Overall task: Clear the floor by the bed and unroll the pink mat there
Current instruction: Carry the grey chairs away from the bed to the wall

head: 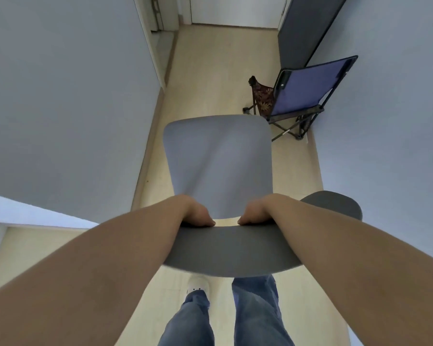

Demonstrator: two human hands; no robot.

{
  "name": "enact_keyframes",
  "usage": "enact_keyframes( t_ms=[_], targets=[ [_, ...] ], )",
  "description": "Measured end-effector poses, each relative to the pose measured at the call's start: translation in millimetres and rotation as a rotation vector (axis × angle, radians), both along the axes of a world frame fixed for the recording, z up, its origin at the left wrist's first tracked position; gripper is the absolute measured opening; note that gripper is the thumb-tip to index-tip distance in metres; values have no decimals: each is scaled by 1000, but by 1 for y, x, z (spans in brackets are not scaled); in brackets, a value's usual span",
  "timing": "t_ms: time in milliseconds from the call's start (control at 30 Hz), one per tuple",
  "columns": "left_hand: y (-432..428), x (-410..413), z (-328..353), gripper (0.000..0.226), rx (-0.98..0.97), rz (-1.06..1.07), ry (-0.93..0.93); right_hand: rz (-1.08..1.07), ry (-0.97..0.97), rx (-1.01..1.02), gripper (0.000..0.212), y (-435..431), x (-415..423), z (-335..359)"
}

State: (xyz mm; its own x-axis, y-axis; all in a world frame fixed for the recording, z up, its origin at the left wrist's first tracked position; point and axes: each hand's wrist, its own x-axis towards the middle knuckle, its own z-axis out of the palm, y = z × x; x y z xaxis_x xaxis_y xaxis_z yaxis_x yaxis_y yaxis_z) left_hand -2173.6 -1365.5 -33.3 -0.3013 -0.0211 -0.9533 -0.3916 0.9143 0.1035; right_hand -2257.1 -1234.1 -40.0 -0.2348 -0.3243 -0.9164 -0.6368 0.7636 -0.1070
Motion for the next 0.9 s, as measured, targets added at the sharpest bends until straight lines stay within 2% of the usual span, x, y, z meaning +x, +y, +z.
enact_keyframes(
  t_ms=[333,467,700,800,900],
  targets=[
    [-4,-139,-64,50,9,159,-31,110,11,3,41,-12,-159,-59],
    [-3,-177,-87,59,12,240,-53,155,3,33,44,-20,-204,-77],
    [-18,-211,-96,56,3,308,-96,181,-63,72,39,-45,-235,-80],
    [-20,-212,-92,55,-37,260,-70,182,-8,29,27,-49,-238,-78],
    [-21,-211,-77,49,-64,205,-9,167,46,-23,29,-50,-231,-70]
  ],
)
